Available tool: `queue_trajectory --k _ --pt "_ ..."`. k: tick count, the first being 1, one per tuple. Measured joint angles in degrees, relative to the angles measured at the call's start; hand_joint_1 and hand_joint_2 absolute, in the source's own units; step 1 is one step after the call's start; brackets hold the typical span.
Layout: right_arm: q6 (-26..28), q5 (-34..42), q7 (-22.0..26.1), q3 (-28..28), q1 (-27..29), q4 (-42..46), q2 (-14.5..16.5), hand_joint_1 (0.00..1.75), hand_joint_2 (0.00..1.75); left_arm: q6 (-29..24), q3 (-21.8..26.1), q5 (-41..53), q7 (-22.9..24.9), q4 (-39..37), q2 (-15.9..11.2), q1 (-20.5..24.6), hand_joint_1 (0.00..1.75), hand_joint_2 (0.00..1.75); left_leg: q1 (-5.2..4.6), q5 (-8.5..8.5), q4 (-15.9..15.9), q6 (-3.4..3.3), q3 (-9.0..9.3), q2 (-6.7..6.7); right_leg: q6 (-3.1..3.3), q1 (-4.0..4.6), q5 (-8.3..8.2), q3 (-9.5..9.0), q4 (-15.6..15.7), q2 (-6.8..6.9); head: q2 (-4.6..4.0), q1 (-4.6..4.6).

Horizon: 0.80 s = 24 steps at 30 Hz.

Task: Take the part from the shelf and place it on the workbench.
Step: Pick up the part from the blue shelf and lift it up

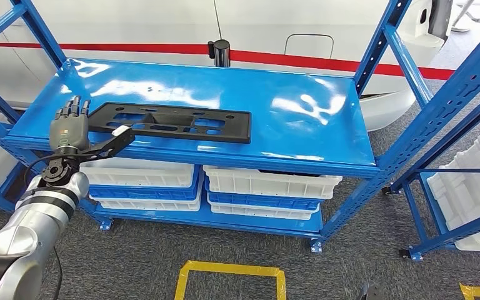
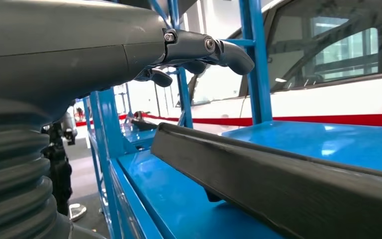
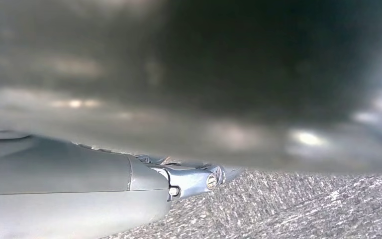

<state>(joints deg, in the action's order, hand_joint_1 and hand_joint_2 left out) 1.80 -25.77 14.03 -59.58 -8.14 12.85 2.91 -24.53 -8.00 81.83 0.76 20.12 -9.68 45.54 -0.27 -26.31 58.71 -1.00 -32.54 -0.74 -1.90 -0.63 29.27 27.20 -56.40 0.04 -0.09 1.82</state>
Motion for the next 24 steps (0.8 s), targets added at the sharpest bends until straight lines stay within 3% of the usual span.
queue_trajectory --k 24 --pt "-0.13 -0.62 -0.07 0.14 -0.16 0.00 0.32 0.00 0.00 -0.56 -4.43 4.44 -1.88 -0.21 5.13 0.73 0.00 1.75 -0.01 0.00 0.01 0.00 0.00 0.02 -0.02 0.00 -0.01 0.00 0.00 0.00 0.00 0.01"
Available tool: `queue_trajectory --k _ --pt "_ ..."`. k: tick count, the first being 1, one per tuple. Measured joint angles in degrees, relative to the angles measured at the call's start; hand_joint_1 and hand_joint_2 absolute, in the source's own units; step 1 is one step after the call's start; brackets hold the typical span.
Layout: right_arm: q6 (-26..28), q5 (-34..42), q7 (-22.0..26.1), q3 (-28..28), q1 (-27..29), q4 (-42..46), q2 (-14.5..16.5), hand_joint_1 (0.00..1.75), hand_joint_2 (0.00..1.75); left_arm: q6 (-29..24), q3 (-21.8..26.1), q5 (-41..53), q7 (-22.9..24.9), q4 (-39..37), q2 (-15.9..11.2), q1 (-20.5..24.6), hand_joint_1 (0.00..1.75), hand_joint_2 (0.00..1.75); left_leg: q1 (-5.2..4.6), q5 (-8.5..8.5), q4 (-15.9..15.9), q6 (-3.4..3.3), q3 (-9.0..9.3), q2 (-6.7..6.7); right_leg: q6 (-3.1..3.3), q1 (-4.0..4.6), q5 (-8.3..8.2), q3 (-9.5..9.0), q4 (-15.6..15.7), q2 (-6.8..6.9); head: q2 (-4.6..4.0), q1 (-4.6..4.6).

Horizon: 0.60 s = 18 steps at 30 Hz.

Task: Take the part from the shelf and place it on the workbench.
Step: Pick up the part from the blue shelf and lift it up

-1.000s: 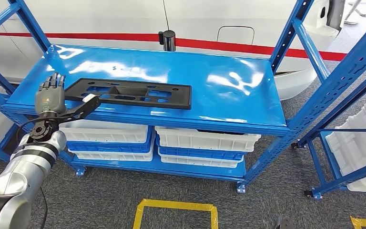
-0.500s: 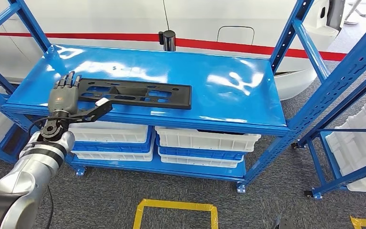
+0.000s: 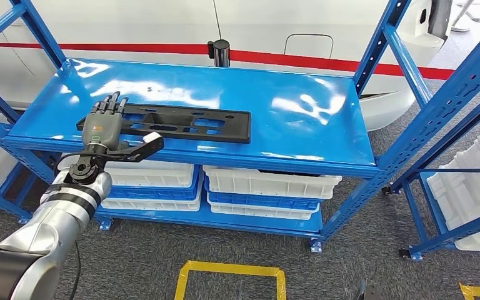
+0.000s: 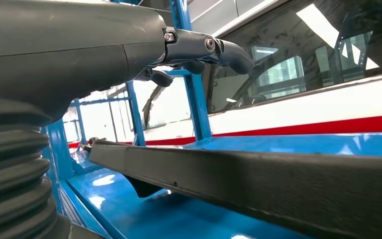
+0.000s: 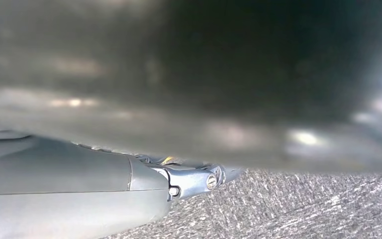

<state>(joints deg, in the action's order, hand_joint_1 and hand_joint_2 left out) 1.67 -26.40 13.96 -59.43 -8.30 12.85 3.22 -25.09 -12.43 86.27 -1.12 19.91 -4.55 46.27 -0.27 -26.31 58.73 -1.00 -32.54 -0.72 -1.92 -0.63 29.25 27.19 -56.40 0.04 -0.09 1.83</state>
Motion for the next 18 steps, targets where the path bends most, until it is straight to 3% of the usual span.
queue_trajectory --k 18 --pt "0.76 -0.87 -0.78 0.81 1.59 -0.02 -0.35 0.00 0.00 -0.69 -0.85 0.04 -1.11 -0.74 2.90 -1.49 0.00 1.75 -0.01 0.01 0.00 -0.01 0.08 -0.08 0.00 0.00 0.00 -0.12 0.02 0.02 0.00 0.01"
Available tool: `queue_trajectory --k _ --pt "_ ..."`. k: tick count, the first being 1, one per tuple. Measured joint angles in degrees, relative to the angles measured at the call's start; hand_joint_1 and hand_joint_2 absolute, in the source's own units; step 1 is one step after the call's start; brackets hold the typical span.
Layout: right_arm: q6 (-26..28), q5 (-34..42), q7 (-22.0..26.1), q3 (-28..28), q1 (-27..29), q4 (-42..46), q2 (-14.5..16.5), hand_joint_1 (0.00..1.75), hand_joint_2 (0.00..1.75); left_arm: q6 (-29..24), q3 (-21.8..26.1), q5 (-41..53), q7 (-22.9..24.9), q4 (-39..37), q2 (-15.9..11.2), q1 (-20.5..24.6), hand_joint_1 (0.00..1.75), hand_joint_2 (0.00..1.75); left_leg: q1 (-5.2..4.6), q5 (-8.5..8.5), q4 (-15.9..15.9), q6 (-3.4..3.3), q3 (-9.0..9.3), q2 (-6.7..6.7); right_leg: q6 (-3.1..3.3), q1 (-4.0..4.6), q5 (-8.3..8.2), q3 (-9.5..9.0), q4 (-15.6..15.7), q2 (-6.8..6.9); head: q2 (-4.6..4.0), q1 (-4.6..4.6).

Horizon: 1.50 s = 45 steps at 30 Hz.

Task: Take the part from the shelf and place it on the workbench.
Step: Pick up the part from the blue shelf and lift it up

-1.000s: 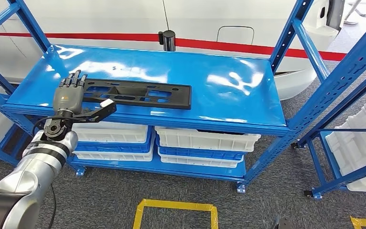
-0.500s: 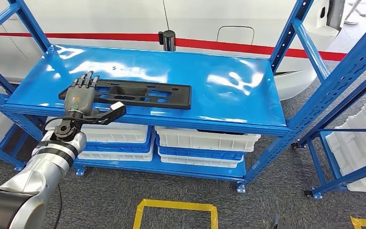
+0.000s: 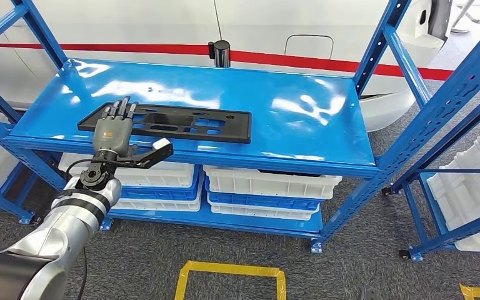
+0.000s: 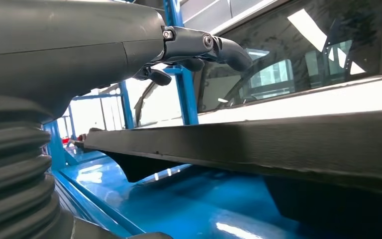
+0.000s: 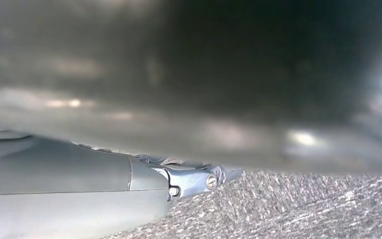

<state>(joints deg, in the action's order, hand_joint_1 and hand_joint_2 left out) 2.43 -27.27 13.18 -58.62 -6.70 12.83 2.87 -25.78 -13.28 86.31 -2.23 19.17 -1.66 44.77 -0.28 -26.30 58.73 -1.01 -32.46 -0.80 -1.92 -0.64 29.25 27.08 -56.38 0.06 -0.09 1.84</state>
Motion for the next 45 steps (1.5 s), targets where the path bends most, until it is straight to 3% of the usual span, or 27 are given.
queue_trajectory --k 16,39,40,43,44,45 --pt "0.26 -0.37 -0.07 0.04 0.11 0.00 -0.04 0.00 0.00 -4.07 -0.05 0.36 0.04 0.00 0.61 -0.10 0.00 1.75 0.00 0.01 0.00 -0.01 0.04 0.01 0.00 0.00 0.00 -0.02 -0.01 -0.01 0.00 0.00" --pt "0.31 -1.15 -0.52 0.48 0.37 -0.02 0.02 0.00 0.00 -4.71 0.03 -0.44 -0.16 -0.02 0.03 0.76 0.00 1.75 0.00 0.01 0.00 0.00 0.00 0.01 0.00 0.00 0.00 0.01 -0.01 -0.01 0.00 0.00" --pt "0.30 -1.19 -0.52 0.51 0.37 -0.02 0.03 0.00 0.00 -4.56 0.03 -0.44 -0.11 -0.02 0.00 0.82 0.26 1.75 0.00 0.01 0.00 0.00 0.00 0.01 0.00 0.00 0.00 0.01 -0.01 -0.01 0.00 0.00" --pt "0.23 -1.34 -0.58 0.55 0.37 -0.02 0.03 0.00 0.00 -3.66 0.11 -0.74 0.22 -0.02 -0.22 0.88 1.57 1.75 0.00 0.01 0.00 0.00 0.00 0.02 0.00 0.00 0.00 0.01 -0.02 -0.01 0.00 0.00" --pt "0.18 -1.38 -0.61 0.56 0.37 -0.02 0.03 0.00 0.00 -3.27 0.16 -0.92 0.33 -0.02 -0.32 0.89 1.75 1.75 0.00 0.01 0.00 0.00 0.00 0.02 0.00 0.00 0.00 0.01 -0.02 -0.01 0.00 0.00" --pt "0.13 -1.39 -0.63 0.57 0.37 -0.02 0.03 0.00 0.00 -2.97 0.20 -1.08 0.43 -0.02 -0.39 0.90 1.75 1.75 0.00 0.01 0.00 0.00 0.00 0.02 0.00 0.00 0.00 0.01 -0.02 -0.01 0.00 0.00"
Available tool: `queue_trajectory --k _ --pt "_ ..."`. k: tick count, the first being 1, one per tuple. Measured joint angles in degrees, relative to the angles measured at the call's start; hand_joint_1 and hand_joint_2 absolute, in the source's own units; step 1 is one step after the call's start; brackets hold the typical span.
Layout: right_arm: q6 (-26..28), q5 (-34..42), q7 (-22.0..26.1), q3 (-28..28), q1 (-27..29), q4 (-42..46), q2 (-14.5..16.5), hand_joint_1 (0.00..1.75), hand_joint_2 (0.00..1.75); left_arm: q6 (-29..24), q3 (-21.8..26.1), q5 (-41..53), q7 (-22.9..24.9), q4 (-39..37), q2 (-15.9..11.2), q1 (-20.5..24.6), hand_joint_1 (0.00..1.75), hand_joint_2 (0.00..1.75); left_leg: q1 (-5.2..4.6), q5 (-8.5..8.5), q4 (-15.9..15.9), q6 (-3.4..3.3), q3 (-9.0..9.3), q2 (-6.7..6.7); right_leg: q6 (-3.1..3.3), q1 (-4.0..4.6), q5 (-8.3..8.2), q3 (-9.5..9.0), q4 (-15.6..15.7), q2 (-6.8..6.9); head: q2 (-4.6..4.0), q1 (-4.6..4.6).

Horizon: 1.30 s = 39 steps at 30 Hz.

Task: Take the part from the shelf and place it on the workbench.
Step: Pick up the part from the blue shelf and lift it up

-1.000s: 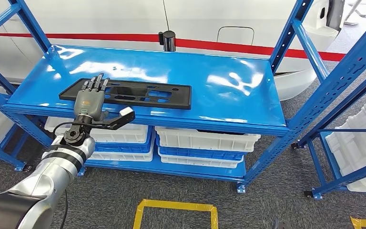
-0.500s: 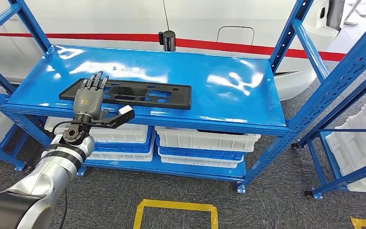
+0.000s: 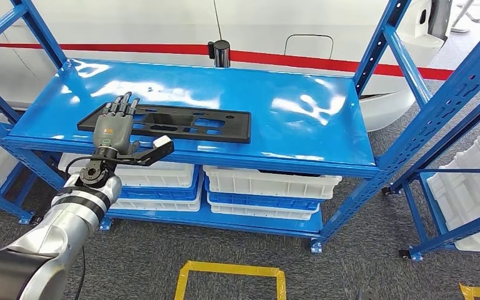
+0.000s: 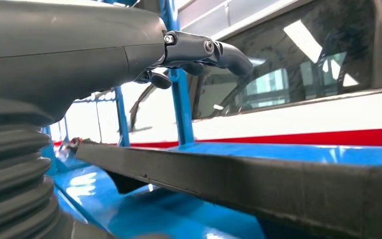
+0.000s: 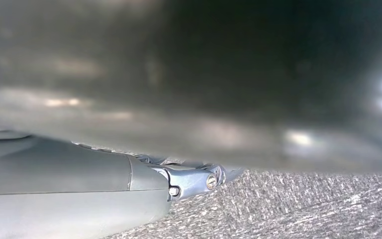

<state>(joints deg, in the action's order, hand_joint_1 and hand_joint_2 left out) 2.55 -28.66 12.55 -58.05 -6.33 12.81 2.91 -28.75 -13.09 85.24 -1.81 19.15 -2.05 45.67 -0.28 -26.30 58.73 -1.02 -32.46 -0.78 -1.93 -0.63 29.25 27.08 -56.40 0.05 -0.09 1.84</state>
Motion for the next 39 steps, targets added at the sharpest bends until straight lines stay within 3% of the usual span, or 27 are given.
queue_trajectory --k 30,34,39 --pt "-0.84 0.07 0.13 0.00 0.01 0.00 -0.09 0.00 0.00 2.73 1.79 -1.68 -0.89 0.00 -1.85 0.25 1.75 1.75 0.00 0.00 0.00 0.00 0.00 0.01 0.00 0.00 0.00 0.00 -0.01 0.00 0.00 0.00" --pt "-0.84 0.19 0.18 0.00 0.00 0.00 -0.08 0.00 0.00 0.77 2.23 -2.13 -0.56 0.00 -1.86 0.21 1.75 1.75 0.00 0.00 0.00 0.00 -0.01 0.01 0.00 0.00 0.00 0.01 -0.01 0.00 0.00 0.00" --pt "-0.78 0.38 0.32 0.00 -0.03 0.00 -0.05 0.00 0.00 -7.24 3.16 -3.89 -2.36 0.04 -1.86 -0.15 1.75 1.75 0.00 0.00 0.00 0.00 -0.01 0.01 0.00 0.00 0.00 0.02 -0.01 0.00 0.00 0.00"
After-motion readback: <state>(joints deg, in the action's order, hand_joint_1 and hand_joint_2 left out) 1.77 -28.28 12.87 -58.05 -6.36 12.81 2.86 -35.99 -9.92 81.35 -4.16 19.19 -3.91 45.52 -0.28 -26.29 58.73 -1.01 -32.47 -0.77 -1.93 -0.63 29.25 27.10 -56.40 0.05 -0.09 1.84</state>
